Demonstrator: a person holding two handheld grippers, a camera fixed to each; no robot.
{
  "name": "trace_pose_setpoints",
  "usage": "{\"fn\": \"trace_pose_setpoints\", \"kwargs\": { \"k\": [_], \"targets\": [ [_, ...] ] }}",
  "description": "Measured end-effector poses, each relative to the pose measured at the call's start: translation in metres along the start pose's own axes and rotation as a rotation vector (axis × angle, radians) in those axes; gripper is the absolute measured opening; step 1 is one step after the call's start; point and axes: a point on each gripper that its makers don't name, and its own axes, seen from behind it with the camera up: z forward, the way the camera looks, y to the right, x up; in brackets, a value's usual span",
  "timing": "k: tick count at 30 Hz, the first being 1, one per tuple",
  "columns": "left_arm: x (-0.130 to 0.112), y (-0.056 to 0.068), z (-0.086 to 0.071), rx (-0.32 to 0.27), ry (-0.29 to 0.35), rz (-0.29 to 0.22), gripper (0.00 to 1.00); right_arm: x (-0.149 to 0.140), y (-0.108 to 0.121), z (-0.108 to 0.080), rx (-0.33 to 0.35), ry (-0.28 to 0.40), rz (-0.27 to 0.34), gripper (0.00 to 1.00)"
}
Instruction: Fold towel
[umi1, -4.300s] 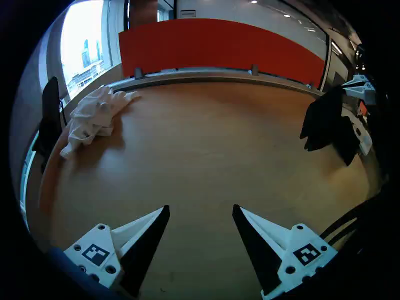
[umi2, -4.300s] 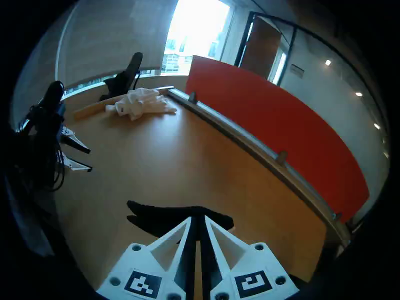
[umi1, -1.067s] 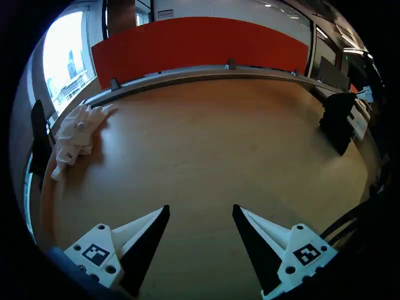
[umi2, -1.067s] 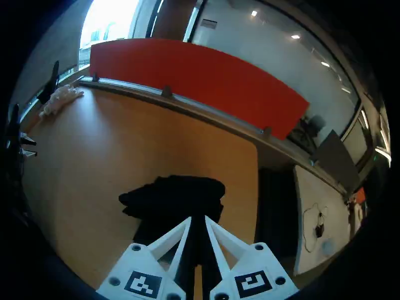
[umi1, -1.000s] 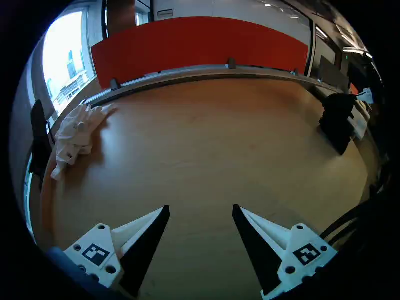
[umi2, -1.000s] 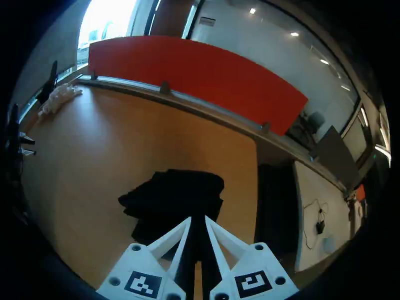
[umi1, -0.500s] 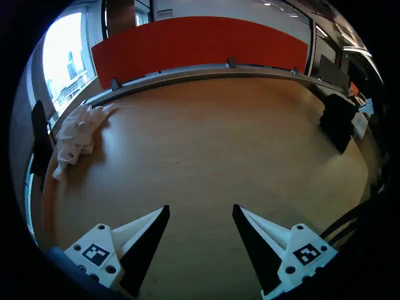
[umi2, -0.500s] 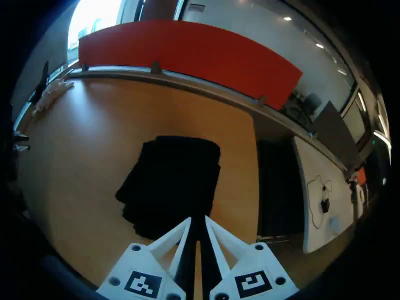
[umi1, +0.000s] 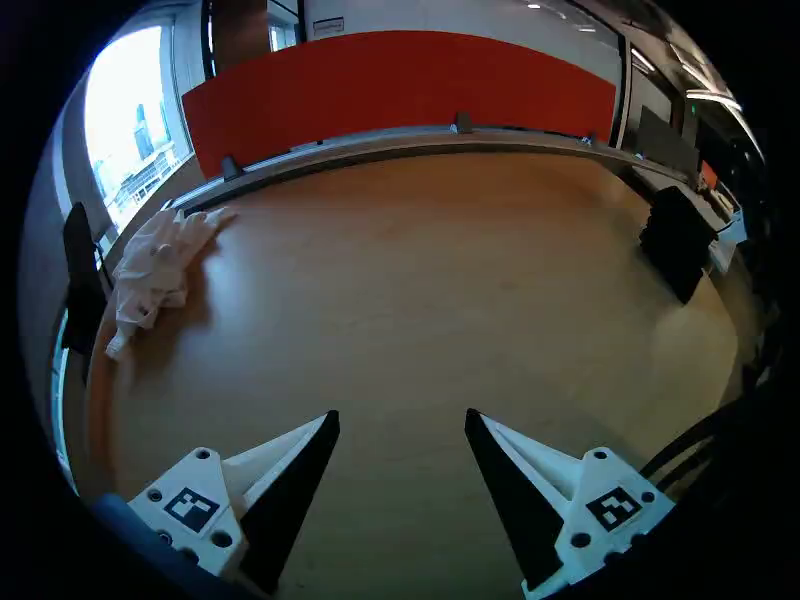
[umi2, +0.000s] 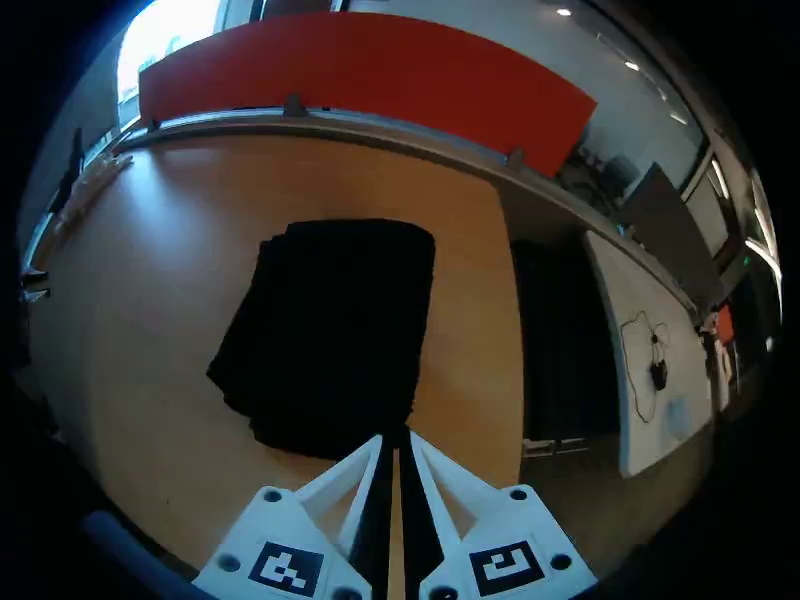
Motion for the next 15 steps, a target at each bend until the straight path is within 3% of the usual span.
{"fn": "trace_pose_setpoints", "kwargs": {
  "k": [15],
  "targets": [
    [0.000, -0.005, 0.001, 0.008, -0.004, -0.001, 0.93, -0.005, 0.004, 0.012, -0.021, -0.017, 0.016, 0.07]
  ]
}}
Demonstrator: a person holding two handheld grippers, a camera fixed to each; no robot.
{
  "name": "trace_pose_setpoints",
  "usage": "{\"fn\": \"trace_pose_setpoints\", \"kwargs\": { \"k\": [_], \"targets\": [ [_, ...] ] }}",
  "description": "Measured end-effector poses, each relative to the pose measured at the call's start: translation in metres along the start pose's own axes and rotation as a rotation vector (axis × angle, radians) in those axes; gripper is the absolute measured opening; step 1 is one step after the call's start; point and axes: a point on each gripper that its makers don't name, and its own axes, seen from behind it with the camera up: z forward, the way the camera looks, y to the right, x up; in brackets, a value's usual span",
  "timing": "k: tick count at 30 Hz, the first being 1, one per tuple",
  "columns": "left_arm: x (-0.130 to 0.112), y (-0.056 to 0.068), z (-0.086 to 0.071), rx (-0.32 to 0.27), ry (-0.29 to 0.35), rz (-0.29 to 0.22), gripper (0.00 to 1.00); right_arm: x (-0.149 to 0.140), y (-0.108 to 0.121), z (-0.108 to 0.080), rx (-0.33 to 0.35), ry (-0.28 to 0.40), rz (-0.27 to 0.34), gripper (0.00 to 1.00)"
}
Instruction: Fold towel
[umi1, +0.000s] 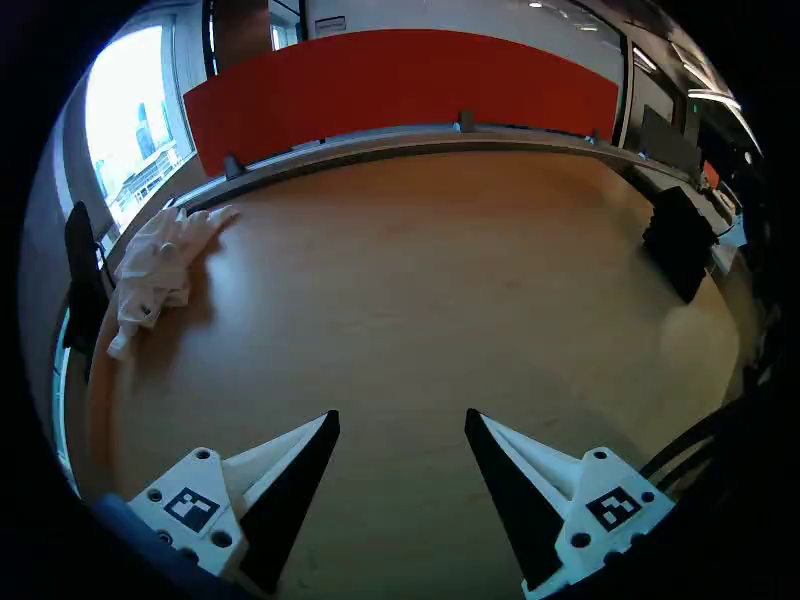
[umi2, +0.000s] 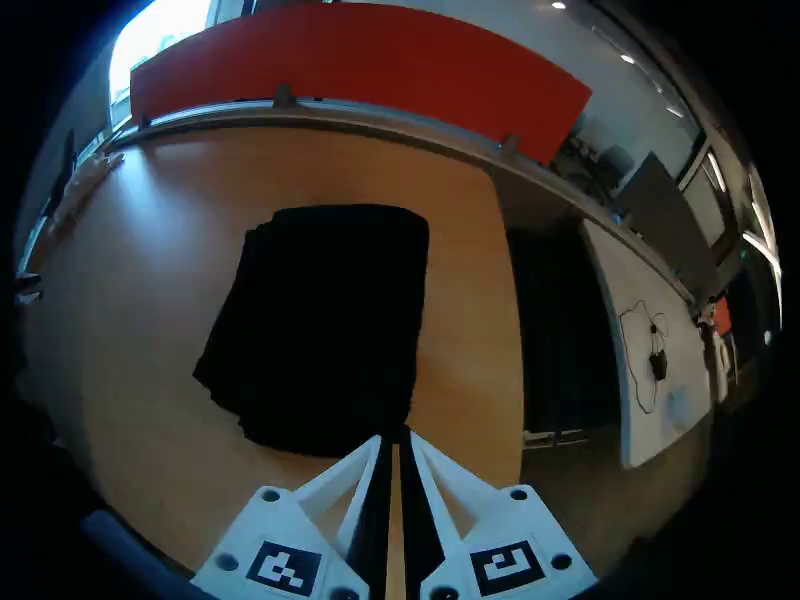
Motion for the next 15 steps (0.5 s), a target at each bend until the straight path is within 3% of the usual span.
{"fn": "trace_pose_setpoints", "kwargs": {
  "k": [4, 8, 12, 15],
  "targets": [
    [0.0010, -0.0004, 0.0006, -0.001, 0.001, 0.000, 0.93, -0.0020, 0.0013, -0.0005, -0.010, -0.001, 0.002, 0.12],
    [0.0024, -0.0004, 0.0015, -0.003, 0.003, 0.000, 0.93, -0.0044, 0.0026, -0.0016, -0.021, -0.001, 0.008, 0.32],
    [0.0030, 0.0002, 0.0023, -0.005, 0.005, 0.002, 0.93, -0.0038, 0.0055, -0.0042, -0.037, 0.008, 0.020, 0.78],
    [0.0030, 0.0011, 0.0024, -0.007, 0.006, 0.001, 0.93, -0.0025, 0.0048, -0.0060, -0.039, 0.018, 0.030, 0.96]
  ]
}}
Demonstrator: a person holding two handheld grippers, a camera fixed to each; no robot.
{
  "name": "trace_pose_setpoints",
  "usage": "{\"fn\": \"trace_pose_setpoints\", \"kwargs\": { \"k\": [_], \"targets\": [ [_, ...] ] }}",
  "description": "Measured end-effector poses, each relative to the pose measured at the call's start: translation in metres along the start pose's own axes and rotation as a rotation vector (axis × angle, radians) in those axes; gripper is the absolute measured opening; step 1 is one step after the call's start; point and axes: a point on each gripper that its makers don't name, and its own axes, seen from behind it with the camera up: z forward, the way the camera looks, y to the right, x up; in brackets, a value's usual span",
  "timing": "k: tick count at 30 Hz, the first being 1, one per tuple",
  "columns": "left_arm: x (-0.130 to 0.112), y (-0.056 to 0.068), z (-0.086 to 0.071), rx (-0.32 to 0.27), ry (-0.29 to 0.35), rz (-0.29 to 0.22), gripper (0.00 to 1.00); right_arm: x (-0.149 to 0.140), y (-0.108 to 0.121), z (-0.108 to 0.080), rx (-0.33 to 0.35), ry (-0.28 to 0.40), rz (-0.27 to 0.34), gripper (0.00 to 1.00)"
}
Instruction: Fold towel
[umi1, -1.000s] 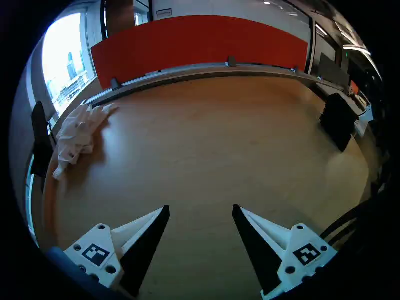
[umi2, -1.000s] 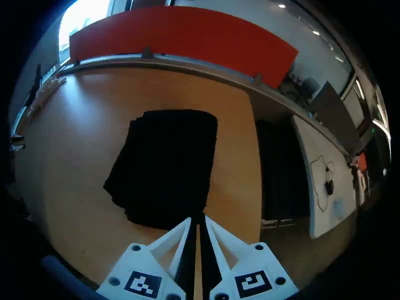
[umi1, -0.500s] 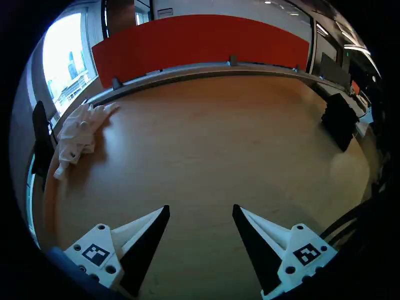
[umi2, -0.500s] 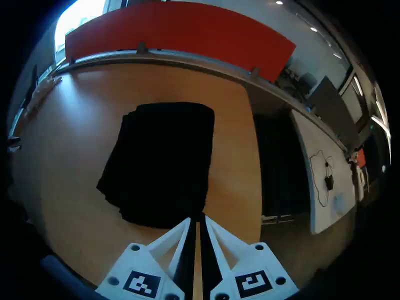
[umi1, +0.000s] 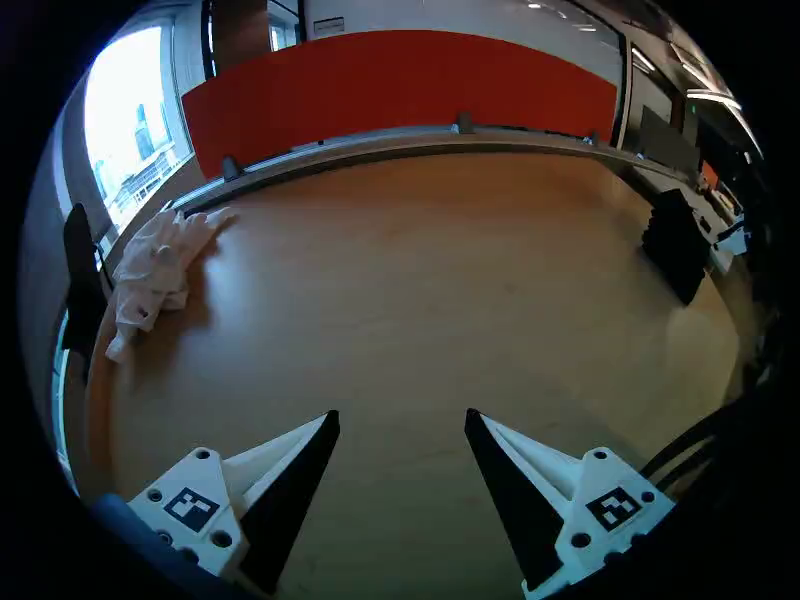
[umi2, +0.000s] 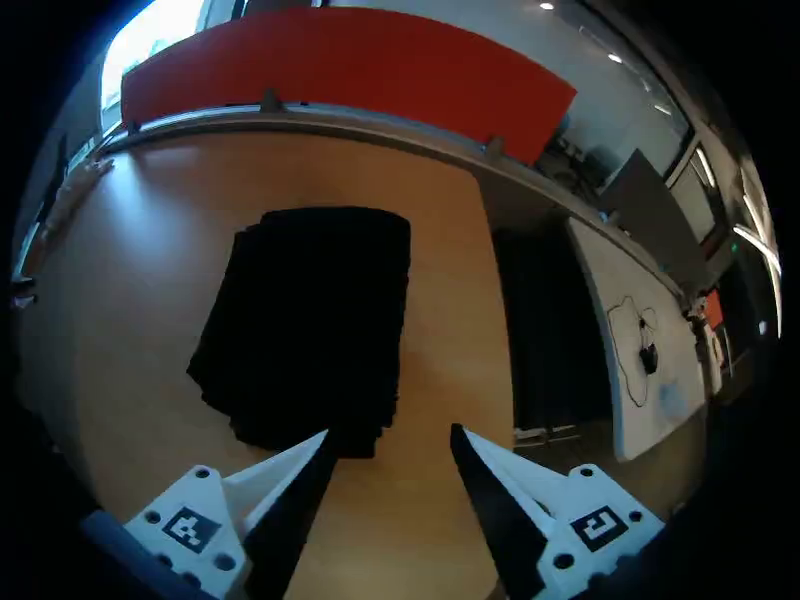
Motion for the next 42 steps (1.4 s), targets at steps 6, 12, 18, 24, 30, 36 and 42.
{"fn": "trace_pose_setpoints", "kwargs": {
  "k": [6, 12, 18, 24, 30, 36, 42],
  "targets": [
    [0.000, 0.000, -0.001, -0.003, 0.003, -0.001, 0.93, 0.005, -0.004, -0.003, 0.009, 0.019, 0.022, 1.00],
    [0.002, 0.000, -0.003, -0.004, 0.010, -0.003, 0.93, 0.012, -0.012, -0.009, 0.016, 0.044, 0.029, 1.00],
    [0.004, 0.000, -0.005, -0.001, 0.020, -0.005, 0.93, 0.027, -0.029, -0.015, 0.048, 0.094, 0.063, 1.00],
    [0.006, -0.001, -0.007, 0.000, 0.027, -0.009, 0.93, 0.046, -0.049, -0.020, 0.077, 0.153, 0.085, 1.00],
    [0.008, -0.002, -0.010, 0.004, 0.036, -0.013, 0.93, 0.060, -0.066, -0.021, 0.094, 0.198, 0.102, 1.00],
    [0.011, -0.006, -0.013, 0.013, 0.049, -0.019, 0.93, 0.071, -0.075, -0.025, 0.090, 0.248, 0.129, 1.00],
    [0.016, -0.012, -0.016, 0.025, 0.063, -0.026, 0.93, 0.093, -0.075, -0.035, 0.052, 0.356, 0.179, 1.00]
  ]
}}
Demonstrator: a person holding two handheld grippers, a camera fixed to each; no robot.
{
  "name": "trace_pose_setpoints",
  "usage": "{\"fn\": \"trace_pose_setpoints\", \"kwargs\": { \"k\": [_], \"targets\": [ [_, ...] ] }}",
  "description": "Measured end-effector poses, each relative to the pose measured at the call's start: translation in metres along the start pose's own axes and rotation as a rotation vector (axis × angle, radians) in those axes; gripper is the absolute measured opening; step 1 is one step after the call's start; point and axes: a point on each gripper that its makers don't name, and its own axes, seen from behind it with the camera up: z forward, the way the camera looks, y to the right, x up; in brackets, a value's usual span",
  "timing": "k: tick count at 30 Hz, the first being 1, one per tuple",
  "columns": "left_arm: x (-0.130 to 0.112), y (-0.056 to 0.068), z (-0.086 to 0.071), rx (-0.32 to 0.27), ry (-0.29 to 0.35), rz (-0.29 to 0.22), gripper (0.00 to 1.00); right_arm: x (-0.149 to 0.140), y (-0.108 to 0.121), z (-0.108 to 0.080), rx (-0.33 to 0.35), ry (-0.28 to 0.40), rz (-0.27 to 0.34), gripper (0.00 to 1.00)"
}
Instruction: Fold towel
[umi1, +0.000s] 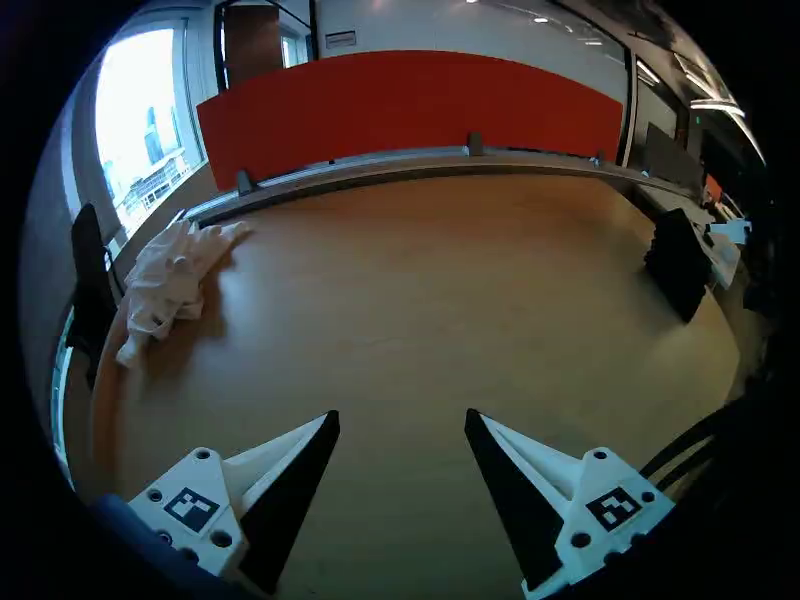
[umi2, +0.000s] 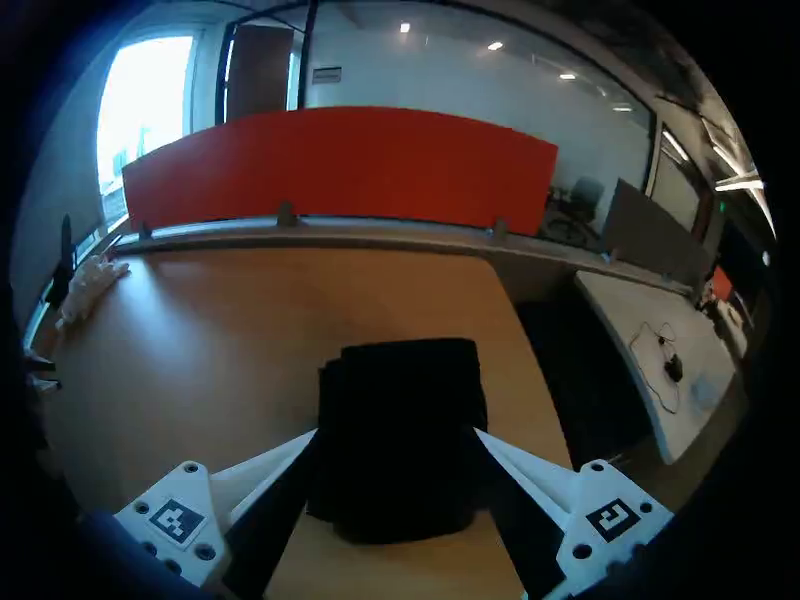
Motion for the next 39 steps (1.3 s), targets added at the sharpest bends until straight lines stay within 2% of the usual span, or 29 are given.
{"fn": "trace_pose_setpoints", "kwargs": {
  "k": [12, 20, 26, 30, 39],
  "targets": [
    [0.010, -0.007, -0.004, 0.009, 0.031, -0.035, 0.93, 0.037, -0.012, -0.013, -0.045, 0.221, 0.068, 1.00],
    [0.019, -0.009, -0.006, 0.012, 0.066, -0.052, 0.93, 0.050, -0.021, -0.023, -0.044, 0.293, 0.060, 1.00],
    [0.033, -0.016, -0.008, 0.025, 0.113, -0.082, 0.93, 0.058, -0.029, -0.026, -0.043, 0.328, 0.051, 1.00],
    [0.052, -0.026, -0.011, 0.040, 0.172, -0.115, 0.93, 0.063, -0.034, -0.030, -0.045, 0.351, 0.049, 1.00],
    [0.106, -0.055, -0.029, 0.104, 0.357, -0.128, 0.93, 0.074, -0.045, -0.038, -0.039, 0.377, 0.051, 1.00]
  ]
}}
